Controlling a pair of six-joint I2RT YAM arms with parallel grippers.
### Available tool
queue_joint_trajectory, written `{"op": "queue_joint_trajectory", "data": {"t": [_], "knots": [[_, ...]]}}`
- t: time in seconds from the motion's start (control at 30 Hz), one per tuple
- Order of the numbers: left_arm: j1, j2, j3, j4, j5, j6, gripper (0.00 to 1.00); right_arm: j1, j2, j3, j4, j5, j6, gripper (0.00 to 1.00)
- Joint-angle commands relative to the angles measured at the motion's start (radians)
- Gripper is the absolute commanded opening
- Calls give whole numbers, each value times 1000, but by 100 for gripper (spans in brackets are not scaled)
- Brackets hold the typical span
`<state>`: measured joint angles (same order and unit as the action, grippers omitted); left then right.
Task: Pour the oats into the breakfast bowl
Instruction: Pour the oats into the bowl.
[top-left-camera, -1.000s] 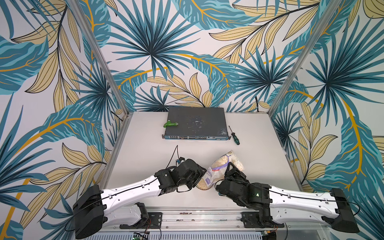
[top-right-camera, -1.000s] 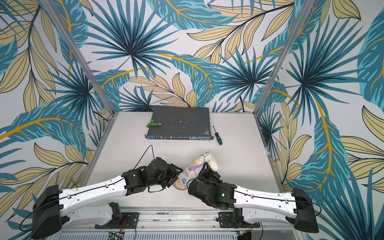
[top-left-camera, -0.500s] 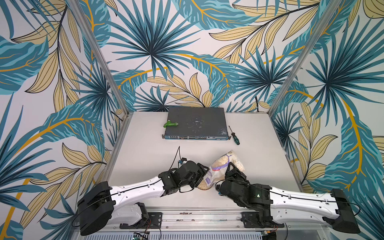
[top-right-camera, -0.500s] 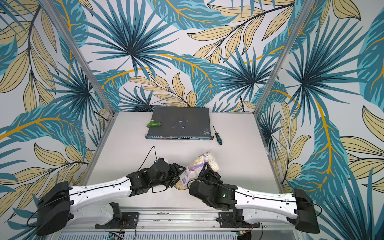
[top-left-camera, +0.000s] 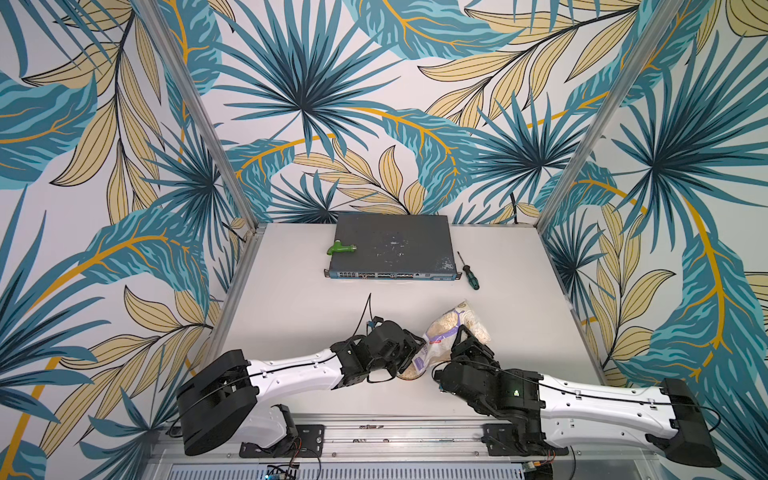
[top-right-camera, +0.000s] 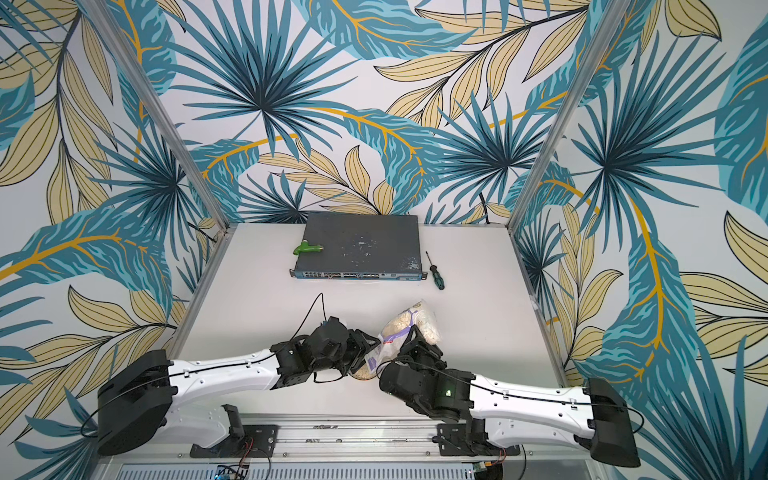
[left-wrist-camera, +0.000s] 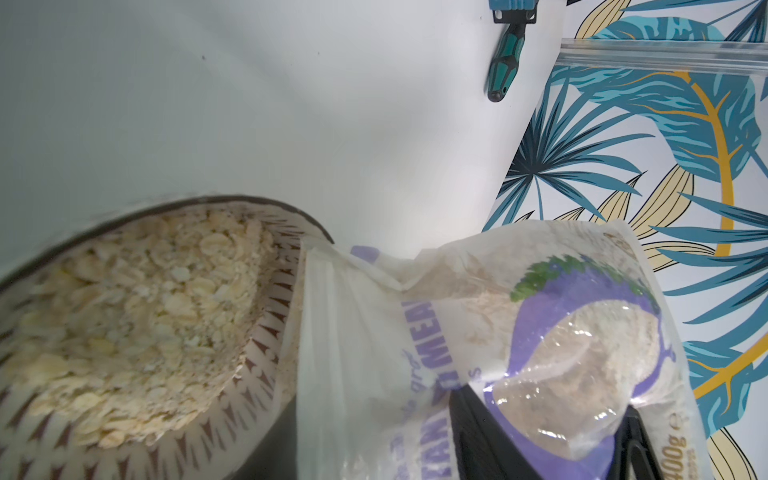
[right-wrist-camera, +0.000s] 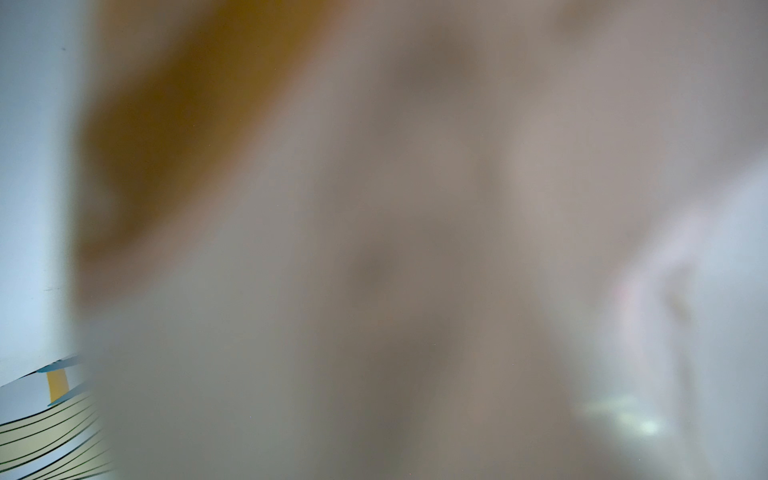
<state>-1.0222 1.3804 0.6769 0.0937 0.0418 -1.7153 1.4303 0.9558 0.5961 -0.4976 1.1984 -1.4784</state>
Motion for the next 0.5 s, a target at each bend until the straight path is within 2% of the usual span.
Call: {"op": "queue_joint_trajectory", "data": {"t": [0.0, 0.27, 0.47], "knots": [[1, -7, 24, -4, 5, 21, 46, 5, -14, 25, 108, 116, 14, 0], [10, -101, 25, -88, -49, 52, 29, 5, -13, 18, 102, 113, 20, 0], [10, -86, 27, -93, -50, 61, 27, 5, -6, 23, 108, 117, 17, 0]]}}
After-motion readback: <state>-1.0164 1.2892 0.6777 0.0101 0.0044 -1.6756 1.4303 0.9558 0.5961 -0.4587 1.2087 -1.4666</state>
